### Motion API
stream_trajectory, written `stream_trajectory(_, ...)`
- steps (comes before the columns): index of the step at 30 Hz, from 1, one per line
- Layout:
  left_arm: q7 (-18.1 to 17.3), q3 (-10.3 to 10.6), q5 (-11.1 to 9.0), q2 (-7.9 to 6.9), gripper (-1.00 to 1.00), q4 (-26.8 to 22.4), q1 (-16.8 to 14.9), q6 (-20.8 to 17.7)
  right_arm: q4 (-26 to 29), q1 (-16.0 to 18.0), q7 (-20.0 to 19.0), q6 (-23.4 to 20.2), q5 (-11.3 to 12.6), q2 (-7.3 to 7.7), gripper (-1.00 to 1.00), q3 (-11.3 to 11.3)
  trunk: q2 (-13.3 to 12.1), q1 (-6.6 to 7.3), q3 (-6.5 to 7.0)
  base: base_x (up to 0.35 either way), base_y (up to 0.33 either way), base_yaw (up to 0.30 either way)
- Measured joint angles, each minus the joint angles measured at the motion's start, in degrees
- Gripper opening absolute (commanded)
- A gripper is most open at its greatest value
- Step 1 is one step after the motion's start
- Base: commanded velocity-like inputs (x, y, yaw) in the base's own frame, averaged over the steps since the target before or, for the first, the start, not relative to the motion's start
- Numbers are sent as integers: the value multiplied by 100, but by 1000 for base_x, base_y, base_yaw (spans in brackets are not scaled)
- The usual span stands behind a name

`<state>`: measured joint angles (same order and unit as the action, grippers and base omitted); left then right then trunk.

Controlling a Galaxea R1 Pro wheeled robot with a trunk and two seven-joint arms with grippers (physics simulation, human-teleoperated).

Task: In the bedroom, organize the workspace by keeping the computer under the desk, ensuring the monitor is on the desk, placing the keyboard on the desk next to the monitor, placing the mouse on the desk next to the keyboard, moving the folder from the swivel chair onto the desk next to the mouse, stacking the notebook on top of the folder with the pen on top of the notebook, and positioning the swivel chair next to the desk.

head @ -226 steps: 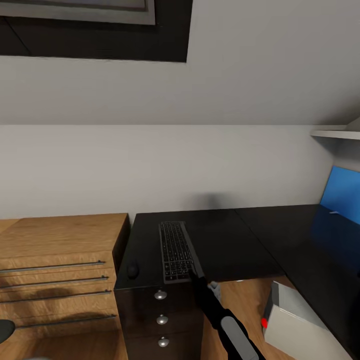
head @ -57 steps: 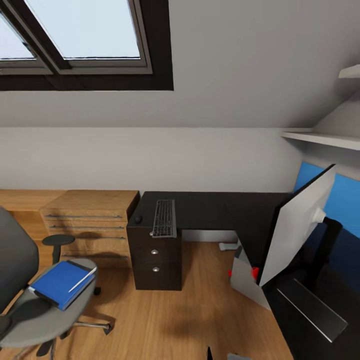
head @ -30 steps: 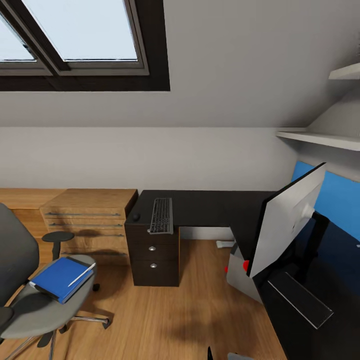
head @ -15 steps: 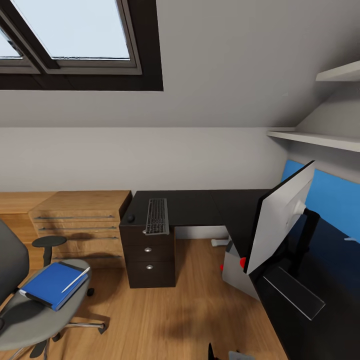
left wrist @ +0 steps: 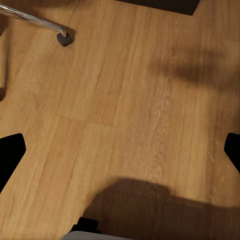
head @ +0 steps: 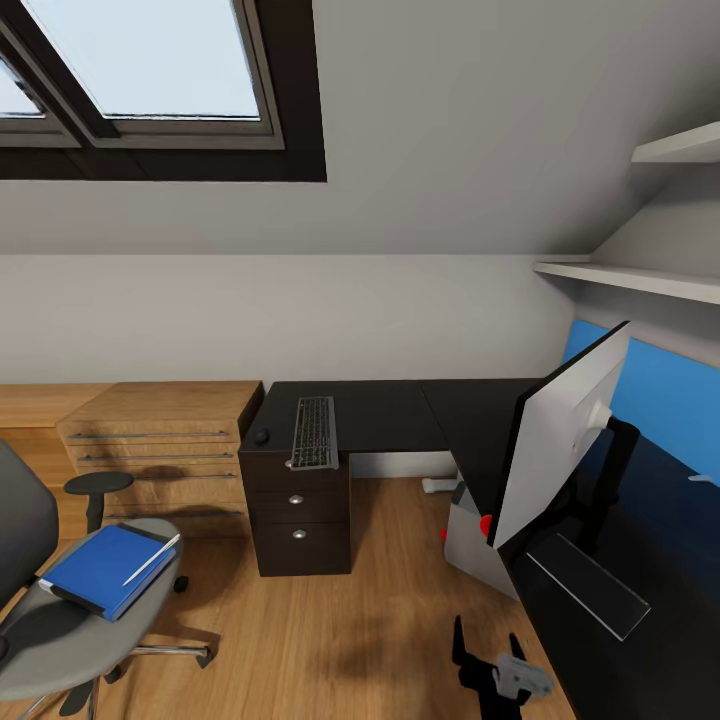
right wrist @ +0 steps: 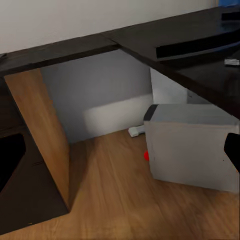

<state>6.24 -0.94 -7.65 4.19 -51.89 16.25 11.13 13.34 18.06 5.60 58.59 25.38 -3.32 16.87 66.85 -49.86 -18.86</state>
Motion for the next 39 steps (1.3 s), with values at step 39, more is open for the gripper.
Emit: stream_trajectory(39, -7, 24, 38, 19, 100, 88, 1, 163, -137, 2412, 982, -4878, 182, 2055, 100, -1950, 0, 0, 0, 0, 0, 0)
